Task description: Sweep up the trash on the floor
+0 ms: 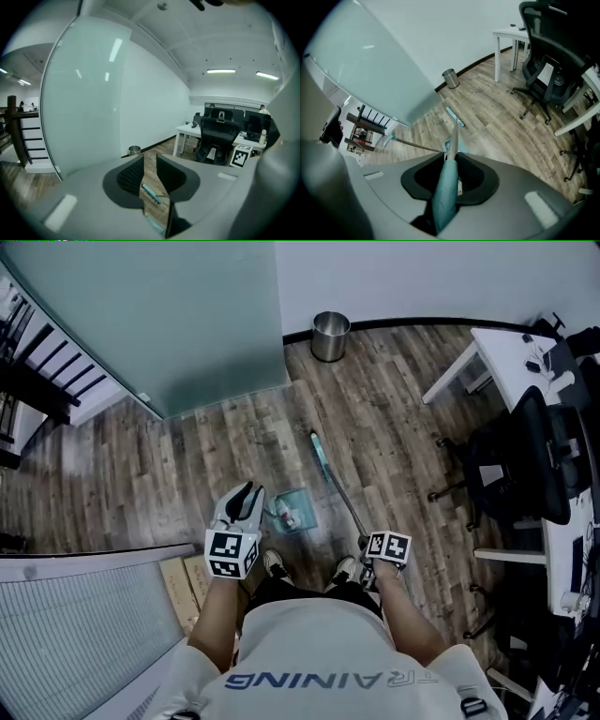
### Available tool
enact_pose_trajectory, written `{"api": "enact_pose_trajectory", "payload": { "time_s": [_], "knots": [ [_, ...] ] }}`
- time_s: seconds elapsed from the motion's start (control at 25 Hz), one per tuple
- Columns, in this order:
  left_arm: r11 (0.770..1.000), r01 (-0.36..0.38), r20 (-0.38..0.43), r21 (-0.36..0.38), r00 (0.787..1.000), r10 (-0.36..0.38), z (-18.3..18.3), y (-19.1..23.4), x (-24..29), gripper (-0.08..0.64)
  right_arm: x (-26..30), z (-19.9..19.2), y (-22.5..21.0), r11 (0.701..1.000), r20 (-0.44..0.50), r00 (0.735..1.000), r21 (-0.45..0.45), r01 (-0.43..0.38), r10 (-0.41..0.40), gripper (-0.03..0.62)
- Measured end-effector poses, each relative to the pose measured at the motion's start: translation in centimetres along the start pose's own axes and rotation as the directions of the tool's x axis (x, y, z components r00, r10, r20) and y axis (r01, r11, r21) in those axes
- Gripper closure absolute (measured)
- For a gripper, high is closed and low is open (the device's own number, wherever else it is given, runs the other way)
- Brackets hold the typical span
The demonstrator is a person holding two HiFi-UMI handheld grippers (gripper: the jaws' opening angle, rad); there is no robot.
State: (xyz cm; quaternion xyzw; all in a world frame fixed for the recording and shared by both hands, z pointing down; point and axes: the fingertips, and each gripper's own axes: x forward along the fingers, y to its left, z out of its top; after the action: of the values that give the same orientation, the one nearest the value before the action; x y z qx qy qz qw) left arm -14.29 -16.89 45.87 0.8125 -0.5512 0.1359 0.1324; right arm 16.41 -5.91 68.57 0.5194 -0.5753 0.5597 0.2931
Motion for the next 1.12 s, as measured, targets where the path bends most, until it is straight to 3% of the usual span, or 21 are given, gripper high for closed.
{"api": "enact_pose_trajectory", "payload": {
  "time_s": [0.2, 0.48, 0.76, 1.12],
  "knots": [
    [0.999, -0.041, 0.125, -0.007, 0.991, 0.042, 4.8, -0.4, -2.0, 0.553, -2.1, 3.9, 2.3, 0.998, 0.082, 0.996, -0.050, -0.040, 0.044, 0.485],
    [0.998, -0.061, 0.252, 0.013, 0.966, 0.055, 10.2, -1.3, -2.8, 0.558, -5.2, 8.7, 4.9, 0.987, 0.180, 0.977, -0.129, -0.092, 0.114, 0.483],
    [0.997, -0.073, 0.316, -0.011, 0.946, 0.072, 12.3, -2.0, -3.3, 0.558, -6.5, 10.7, 6.1, 0.979, 0.208, 0.972, -0.190, -0.074, 0.114, 0.485],
    [0.994, -0.090, 0.314, -0.055, 0.944, 0.103, 11.7, -1.3, -4.2, 0.558, -6.2, 10.9, 6.9, 0.975, 0.200, 0.973, -0.211, -0.074, 0.118, 0.485]
  ]
}}
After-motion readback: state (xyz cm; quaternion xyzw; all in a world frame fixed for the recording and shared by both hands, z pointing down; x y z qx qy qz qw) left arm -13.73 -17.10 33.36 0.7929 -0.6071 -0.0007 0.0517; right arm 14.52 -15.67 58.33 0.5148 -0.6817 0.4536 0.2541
